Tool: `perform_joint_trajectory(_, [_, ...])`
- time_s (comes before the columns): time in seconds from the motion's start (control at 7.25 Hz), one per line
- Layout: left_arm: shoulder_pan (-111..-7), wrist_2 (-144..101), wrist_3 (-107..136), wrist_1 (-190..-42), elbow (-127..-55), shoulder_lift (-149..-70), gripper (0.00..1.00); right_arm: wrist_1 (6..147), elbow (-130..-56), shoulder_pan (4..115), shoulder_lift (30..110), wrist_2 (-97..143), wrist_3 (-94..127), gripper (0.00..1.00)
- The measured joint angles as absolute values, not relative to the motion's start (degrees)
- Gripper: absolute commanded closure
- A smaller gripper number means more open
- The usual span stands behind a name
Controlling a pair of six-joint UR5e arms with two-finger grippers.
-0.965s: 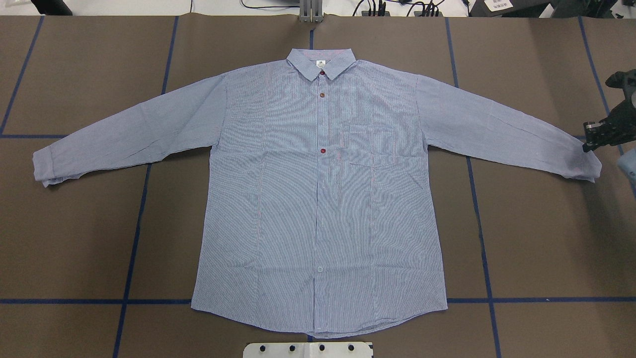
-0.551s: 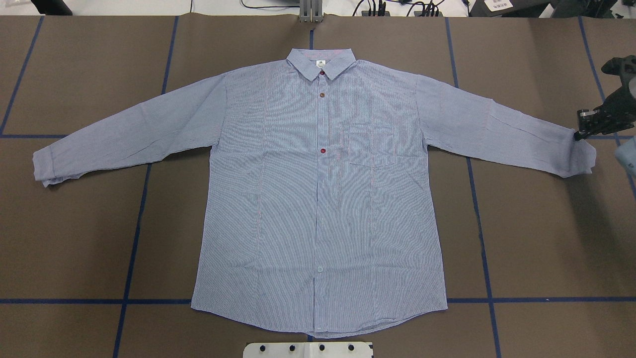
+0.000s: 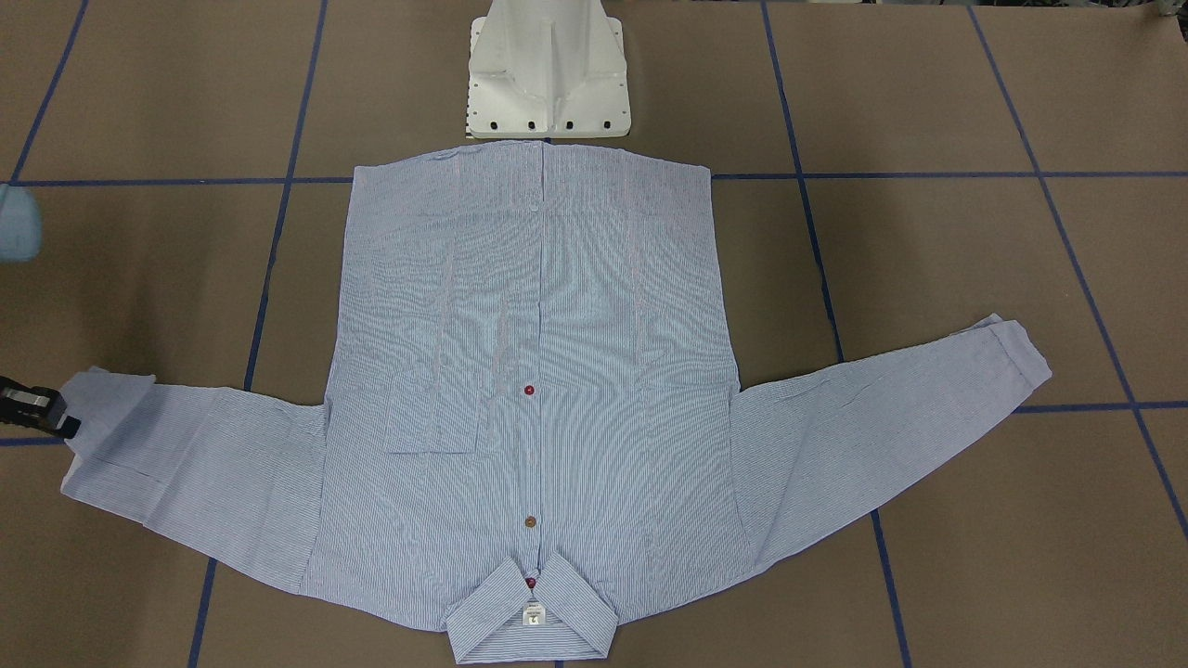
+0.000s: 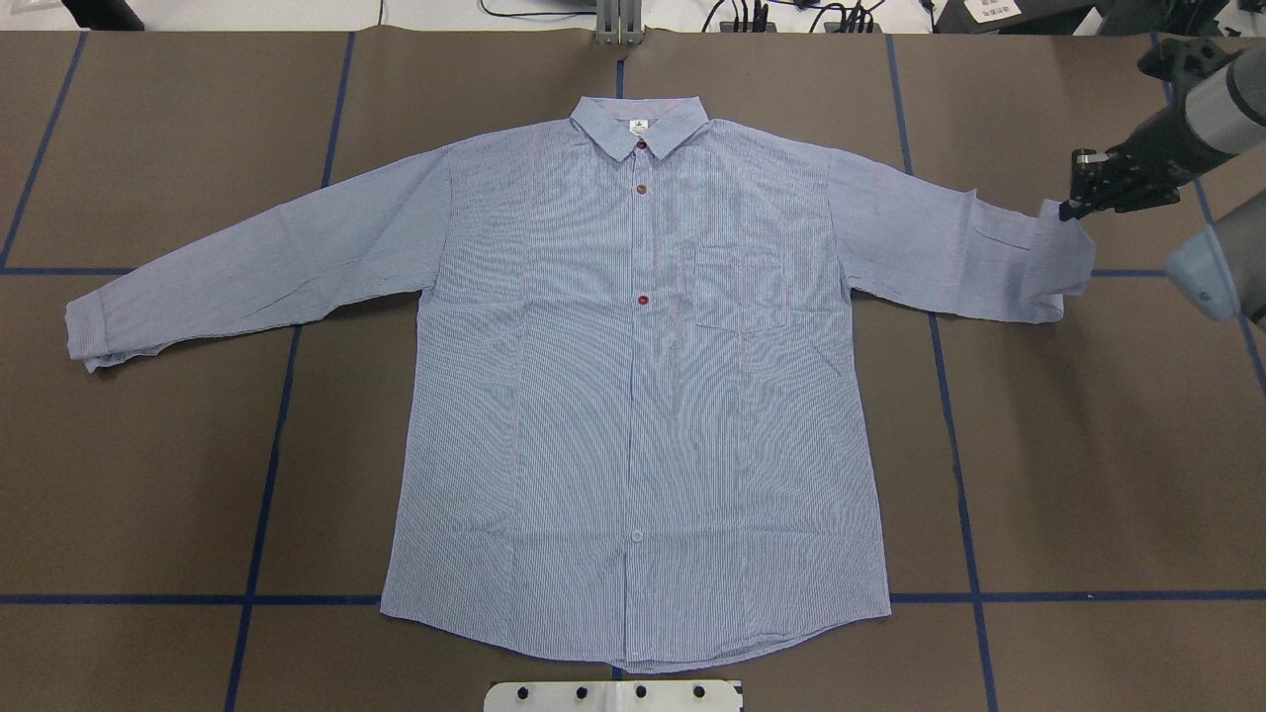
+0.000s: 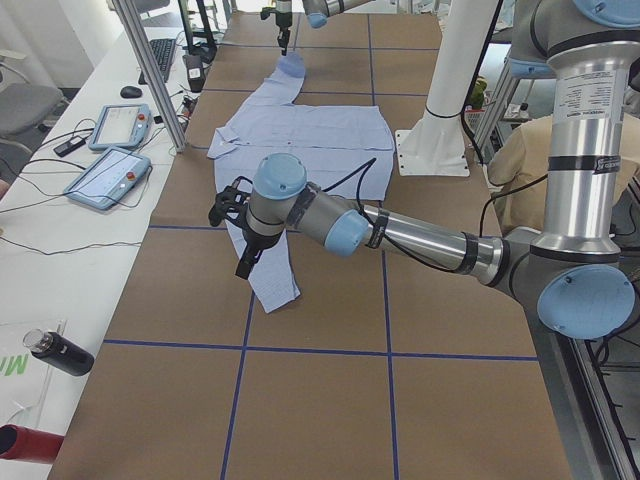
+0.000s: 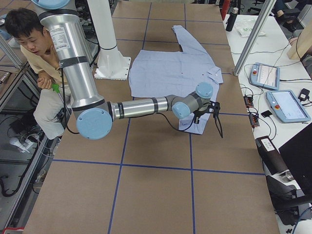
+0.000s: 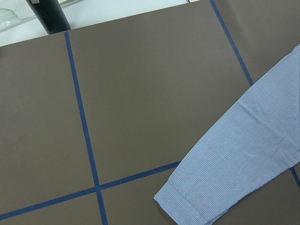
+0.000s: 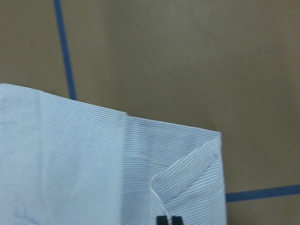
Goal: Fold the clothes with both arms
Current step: 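Carry the grasped sleeve with the right gripper across the shirt toward the collar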
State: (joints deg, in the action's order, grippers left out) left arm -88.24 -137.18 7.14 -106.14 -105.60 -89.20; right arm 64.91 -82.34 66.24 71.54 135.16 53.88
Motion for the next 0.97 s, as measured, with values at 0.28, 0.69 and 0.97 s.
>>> perform_joint_trajectory(0.28, [-88.24, -137.19, 7.20, -106.17, -105.69, -89.21, 0.01, 65.40, -83.15, 60.45, 63.21, 132.55, 68.20, 1.00])
perform_joint_trajectory(0.69, [-88.22, -137.20, 7.26, -106.17, -105.65, -89.21, 0.01, 72.52, -80.85, 52.09, 49.23, 121.95, 76.72, 1.00])
perform_joint_trajectory(0.97, [-88.17, -137.26, 7.29, -106.17, -105.65, -89.19, 0.01, 73.79, -75.41, 48.05, 39.91, 117.49, 77.89, 1.00])
